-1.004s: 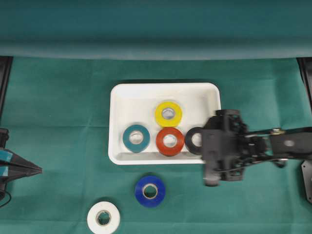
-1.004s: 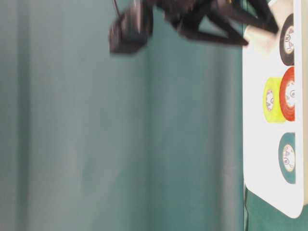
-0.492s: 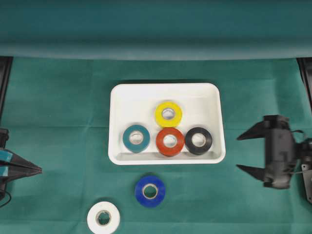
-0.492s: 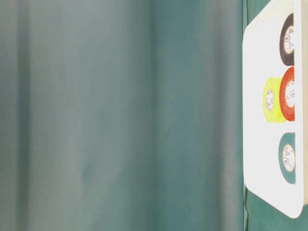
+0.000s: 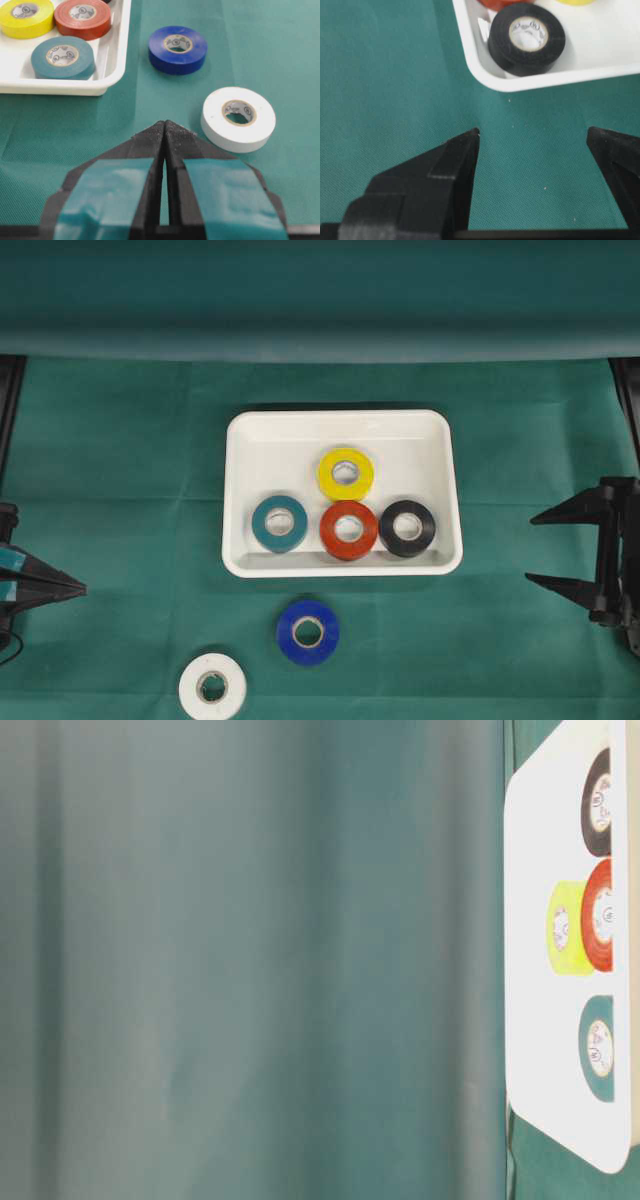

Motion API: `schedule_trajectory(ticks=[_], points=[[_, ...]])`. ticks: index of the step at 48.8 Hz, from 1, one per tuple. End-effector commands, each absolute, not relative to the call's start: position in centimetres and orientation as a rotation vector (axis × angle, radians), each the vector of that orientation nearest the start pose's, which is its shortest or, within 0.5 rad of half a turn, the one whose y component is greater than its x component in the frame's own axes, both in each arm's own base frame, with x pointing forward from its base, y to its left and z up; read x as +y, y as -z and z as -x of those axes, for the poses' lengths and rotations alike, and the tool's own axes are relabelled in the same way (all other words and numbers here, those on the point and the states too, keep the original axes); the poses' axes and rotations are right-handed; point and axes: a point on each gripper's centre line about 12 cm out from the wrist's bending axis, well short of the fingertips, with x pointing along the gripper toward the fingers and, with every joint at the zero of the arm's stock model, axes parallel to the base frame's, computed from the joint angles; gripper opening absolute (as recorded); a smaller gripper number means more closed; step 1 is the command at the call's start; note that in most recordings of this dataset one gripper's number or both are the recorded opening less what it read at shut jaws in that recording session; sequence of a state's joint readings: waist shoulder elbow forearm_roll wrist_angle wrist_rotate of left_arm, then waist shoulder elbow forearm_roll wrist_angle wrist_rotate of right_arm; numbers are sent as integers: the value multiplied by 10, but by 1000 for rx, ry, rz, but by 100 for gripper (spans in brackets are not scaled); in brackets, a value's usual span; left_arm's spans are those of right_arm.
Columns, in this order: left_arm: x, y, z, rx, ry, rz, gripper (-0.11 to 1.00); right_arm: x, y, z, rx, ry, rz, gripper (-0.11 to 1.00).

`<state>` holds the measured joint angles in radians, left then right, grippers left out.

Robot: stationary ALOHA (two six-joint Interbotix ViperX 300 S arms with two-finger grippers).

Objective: Put the tape into the white case with the right arm.
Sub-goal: 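Withdraw the right gripper to the right edge, then move the right gripper toward the blue tape roll in front of the tray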

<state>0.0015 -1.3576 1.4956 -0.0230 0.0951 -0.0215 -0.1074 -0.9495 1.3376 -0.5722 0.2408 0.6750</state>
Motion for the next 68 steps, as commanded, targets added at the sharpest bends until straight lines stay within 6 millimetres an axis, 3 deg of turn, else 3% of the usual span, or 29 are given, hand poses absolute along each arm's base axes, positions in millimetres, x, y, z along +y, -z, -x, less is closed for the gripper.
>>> schedule_trajectory(ticks=[1, 25, 49, 59, 68], points=[[0, -185, -133, 221, -6, 45, 0, -33, -175, -166, 566, 260, -111, 59], [0, -185, -133, 219, -6, 45, 0, 6, -159, -171, 600, 21, -61, 59], [0, -185, -133, 219, -6, 45, 0, 7, -159, -178, 634, 26, -51, 59], [0, -185, -133, 219, -6, 45, 0, 9, -163, -195, 670, 24, -38, 59], [0, -184, -133, 221, -6, 45, 0, 17, -165, -223, 716, -4, -15, 59]])
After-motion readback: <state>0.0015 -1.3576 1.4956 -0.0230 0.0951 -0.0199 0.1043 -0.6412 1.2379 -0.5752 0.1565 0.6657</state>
